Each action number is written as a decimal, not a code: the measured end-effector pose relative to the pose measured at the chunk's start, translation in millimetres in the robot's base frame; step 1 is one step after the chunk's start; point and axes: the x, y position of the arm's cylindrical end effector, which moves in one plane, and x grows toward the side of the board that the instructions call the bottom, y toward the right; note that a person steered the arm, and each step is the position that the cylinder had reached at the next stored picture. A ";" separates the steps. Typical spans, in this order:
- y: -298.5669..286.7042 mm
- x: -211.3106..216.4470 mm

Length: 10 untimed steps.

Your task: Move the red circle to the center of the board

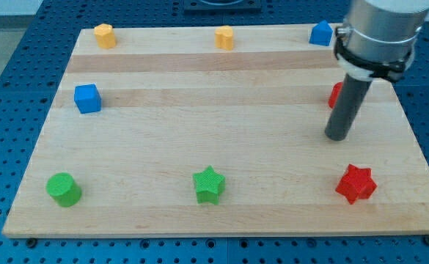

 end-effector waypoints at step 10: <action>28.1 -86.0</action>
